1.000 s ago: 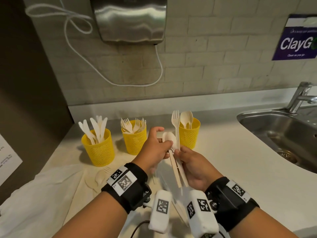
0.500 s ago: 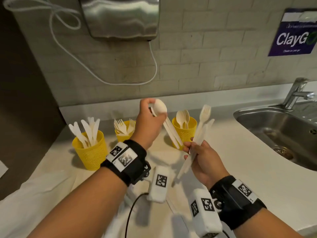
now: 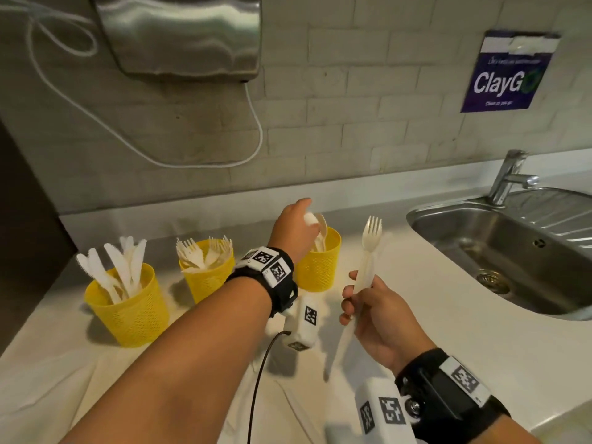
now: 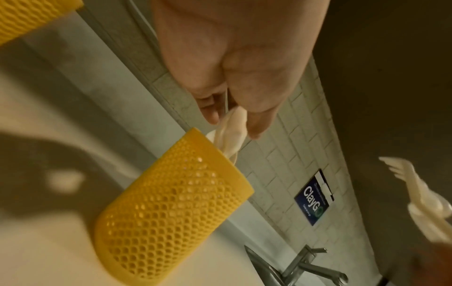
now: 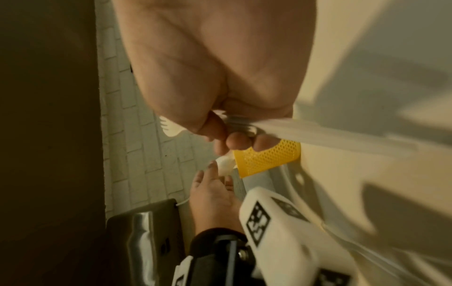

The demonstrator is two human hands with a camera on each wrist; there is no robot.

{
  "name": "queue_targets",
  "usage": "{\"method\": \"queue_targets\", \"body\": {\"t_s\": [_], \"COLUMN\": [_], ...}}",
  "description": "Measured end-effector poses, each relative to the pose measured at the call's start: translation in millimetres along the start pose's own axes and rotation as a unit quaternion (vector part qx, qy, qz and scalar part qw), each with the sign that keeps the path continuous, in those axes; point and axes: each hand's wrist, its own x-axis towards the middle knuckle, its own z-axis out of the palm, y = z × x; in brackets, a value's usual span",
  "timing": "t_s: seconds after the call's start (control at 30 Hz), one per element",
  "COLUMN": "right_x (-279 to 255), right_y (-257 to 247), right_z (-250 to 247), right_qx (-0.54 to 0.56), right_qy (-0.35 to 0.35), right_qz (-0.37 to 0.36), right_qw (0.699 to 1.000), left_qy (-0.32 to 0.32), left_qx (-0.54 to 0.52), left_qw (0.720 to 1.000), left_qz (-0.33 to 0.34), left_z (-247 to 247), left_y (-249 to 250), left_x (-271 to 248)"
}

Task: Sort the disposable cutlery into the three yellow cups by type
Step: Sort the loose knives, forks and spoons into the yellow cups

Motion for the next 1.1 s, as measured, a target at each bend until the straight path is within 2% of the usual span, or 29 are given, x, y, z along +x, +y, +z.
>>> {"method": "queue_targets", "body": {"t_s": [0.07,0.13,0.17,0.27,0.3,0.47,0.57,0.67,0.73,0.8,0.87,0.97,1.03,1.1], "right_x": [-1,-1,0,1,1,2,4,2,-1,-4,-6,-8,-9,-8], "right_y": [0,1,3,10,14,35,44,43,40,37,33,28,26,25], "right_z": [2,6,10,25,32,56,60,61,61,62,62,58,56,57], "right_qx": [-0.003,0.001,0.003,-0.044,-0.07,-0.111,-0.079,-0.048,-0.044,-0.043,-0.037,-0.032,-0.034,-0.04], "right_qy": [-0.01,-0.021,-0.028,-0.065,-0.081,-0.118,-0.086,-0.063,-0.061,-0.058,-0.057,-0.062,-0.067,-0.071], "right_qz": [0.011,0.029,0.035,0.037,0.036,0.061,0.077,0.074,0.071,0.067,0.063,0.057,0.054,0.048], "right_qw": [1.0,0.999,0.999,0.996,0.994,0.985,0.99,0.994,0.995,0.995,0.996,0.996,0.996,0.995], "left_qy": [0.041,0.082,0.067,-0.096,-0.124,-0.027,0.095,0.23,0.269,0.292,0.268,0.175,0.12,0.134], "left_qx": [-0.009,-0.066,-0.11,-0.235,-0.253,-0.28,-0.258,-0.182,-0.115,-0.032,0.027,0.064,0.096,0.118], "left_qw": [0.999,0.994,0.992,0.965,0.957,0.953,0.956,0.954,0.955,0.955,0.96,0.977,0.984,0.982], "left_qz": [0.025,0.01,-0.015,-0.064,-0.067,-0.113,-0.104,-0.06,-0.042,-0.051,-0.075,-0.098,-0.089,-0.065], "left_z": [-6,-14,-16,-19,-19,-39,-66,-105,-124,-132,-131,-122,-118,-120], "left_y": [-1,1,0,-5,-8,-25,-34,-40,-46,-54,-66,-79,-85,-81], "left_x": [-11,-29,-39,-75,-85,-106,-105,-100,-96,-88,-77,-70,-71,-81]}}
